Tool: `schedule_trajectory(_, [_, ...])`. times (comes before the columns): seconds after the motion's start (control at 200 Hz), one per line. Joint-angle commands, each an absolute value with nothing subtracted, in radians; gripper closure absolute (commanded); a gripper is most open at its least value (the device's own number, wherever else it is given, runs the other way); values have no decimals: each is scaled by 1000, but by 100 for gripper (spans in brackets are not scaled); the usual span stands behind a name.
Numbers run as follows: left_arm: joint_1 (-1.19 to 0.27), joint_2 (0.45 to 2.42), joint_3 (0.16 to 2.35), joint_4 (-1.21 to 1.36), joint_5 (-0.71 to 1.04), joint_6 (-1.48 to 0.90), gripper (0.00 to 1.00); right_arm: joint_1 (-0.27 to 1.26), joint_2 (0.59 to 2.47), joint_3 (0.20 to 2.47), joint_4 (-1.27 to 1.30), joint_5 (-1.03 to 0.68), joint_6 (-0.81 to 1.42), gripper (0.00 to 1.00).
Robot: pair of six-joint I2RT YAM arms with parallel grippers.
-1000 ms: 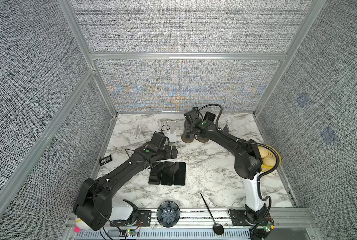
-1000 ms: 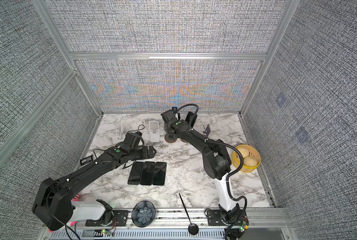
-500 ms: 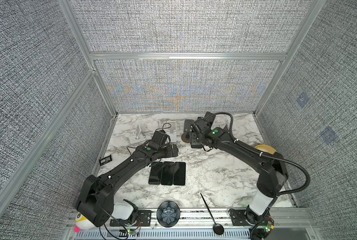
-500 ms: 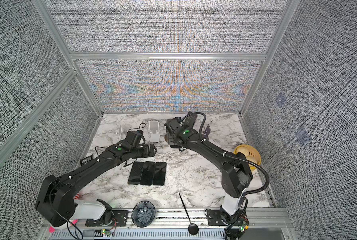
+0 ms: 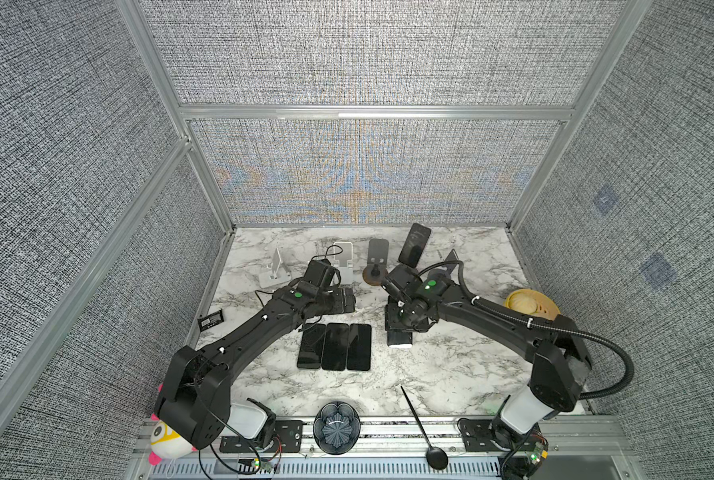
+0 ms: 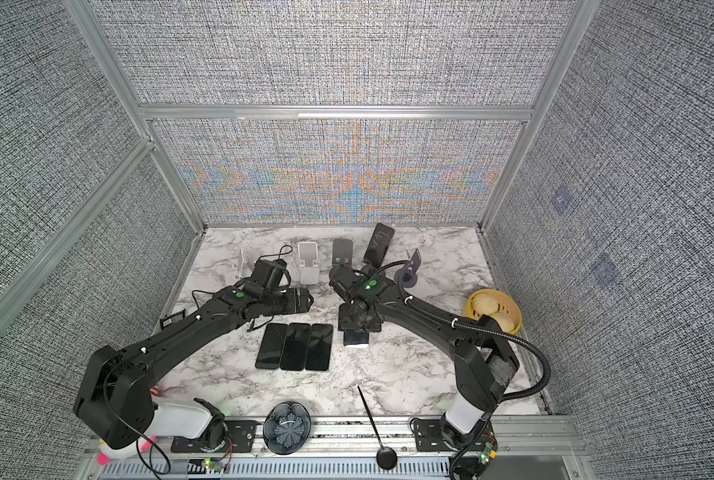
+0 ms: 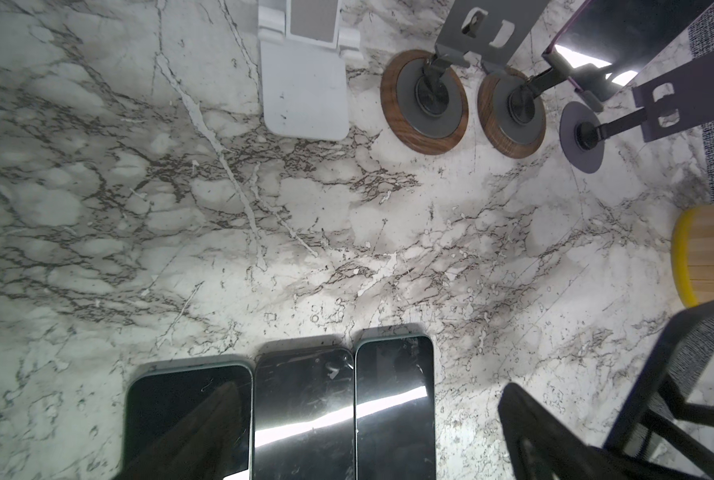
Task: Remove the phone from the phone stand
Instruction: 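Lift the dark phone off the stand and carry it toward the lying phones, then lower the dark phone flat beside the row of phones with right gripper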
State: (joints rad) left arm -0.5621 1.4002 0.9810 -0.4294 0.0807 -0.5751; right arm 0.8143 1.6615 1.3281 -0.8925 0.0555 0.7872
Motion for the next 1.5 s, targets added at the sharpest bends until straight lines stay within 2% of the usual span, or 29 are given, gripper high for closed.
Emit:
schedule_trajectory(0.0, [-560,1395,978,-439,75,-566,2,818,1693,1335,-948,5,832,38])
schedule_trajectory(0.545, [-558,1391,979,-469,52,-554,2,828,1887,1375,-927,-127,830,39])
schedule_trajectory(1.33, [-557,1408,973,-460,58,-565,2,851,1939,1342,-832,-176,844,39])
schedule_trajectory(1.496, [-558,1413,971,-453,60,-569,2,852,1940,1329,-821,-181,846,35])
